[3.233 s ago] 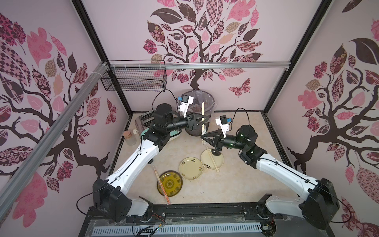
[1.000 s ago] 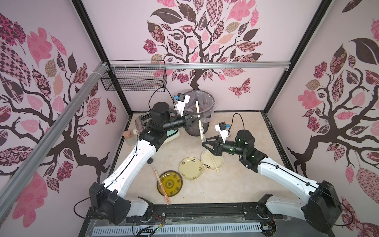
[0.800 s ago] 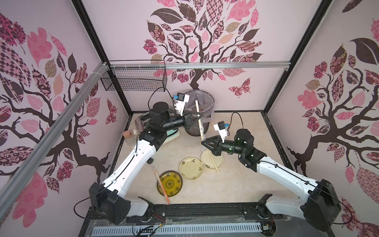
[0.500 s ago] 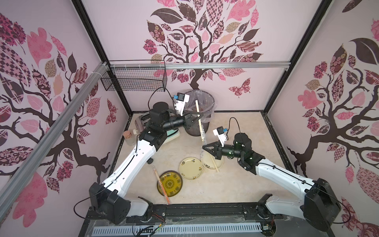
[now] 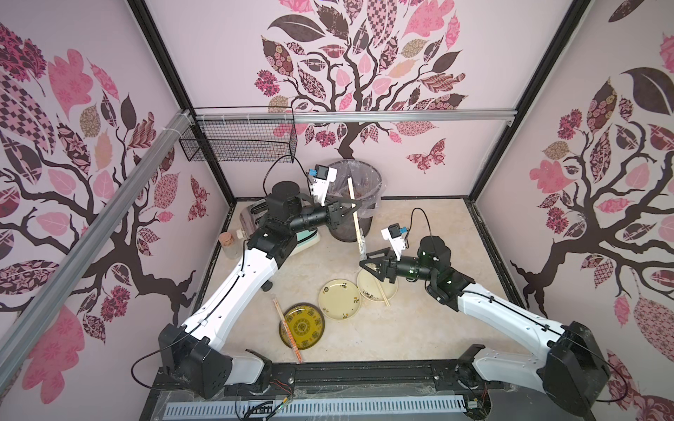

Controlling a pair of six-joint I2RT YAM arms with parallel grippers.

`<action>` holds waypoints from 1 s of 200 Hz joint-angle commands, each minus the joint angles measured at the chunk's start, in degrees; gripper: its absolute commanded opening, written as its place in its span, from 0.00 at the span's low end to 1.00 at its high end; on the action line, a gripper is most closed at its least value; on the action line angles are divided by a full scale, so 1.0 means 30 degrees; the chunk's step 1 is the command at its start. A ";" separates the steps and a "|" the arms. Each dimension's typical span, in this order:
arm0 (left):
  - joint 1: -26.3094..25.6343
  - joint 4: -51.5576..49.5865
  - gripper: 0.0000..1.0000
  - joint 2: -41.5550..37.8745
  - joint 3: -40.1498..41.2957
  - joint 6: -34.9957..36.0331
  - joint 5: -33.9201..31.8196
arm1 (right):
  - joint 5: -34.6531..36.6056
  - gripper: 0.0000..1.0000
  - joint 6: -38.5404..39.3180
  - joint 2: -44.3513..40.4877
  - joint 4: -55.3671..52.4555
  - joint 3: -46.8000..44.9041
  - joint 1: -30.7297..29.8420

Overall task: Remove the packaging of disposable chopsticks
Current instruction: Remove the packet bag from the disposable chopsticks.

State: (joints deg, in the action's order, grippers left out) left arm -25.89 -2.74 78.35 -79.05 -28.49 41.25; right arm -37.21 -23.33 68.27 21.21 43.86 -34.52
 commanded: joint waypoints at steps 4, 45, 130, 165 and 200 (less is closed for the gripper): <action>0.0035 0.0379 0.00 -0.0078 0.0254 -0.0035 0.0369 | 0.0157 0.55 0.0244 0.0236 0.0193 0.1326 -0.0005; 0.0025 0.0486 0.00 -0.0140 0.0276 -0.0070 0.0406 | 0.0073 0.45 0.0365 0.0706 0.0035 0.1962 0.0004; 0.0024 0.0329 0.00 -0.0107 0.0074 0.0104 0.0289 | -0.0247 0.19 0.0135 0.0197 -0.0165 0.0545 -0.0002; 0.0023 0.0268 0.00 -0.0042 0.0036 0.0124 0.0223 | -0.0309 0.15 0.0072 0.0008 -0.0215 -0.0108 0.0011; 0.0032 0.0270 0.00 -0.0052 0.0047 0.0165 0.0194 | -0.0246 0.06 0.0135 -0.0128 -0.0363 -0.0349 0.0010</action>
State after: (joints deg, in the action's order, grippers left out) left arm -25.85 -2.61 78.37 -78.63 -28.51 41.56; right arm -37.58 -23.20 69.28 20.69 43.00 -34.59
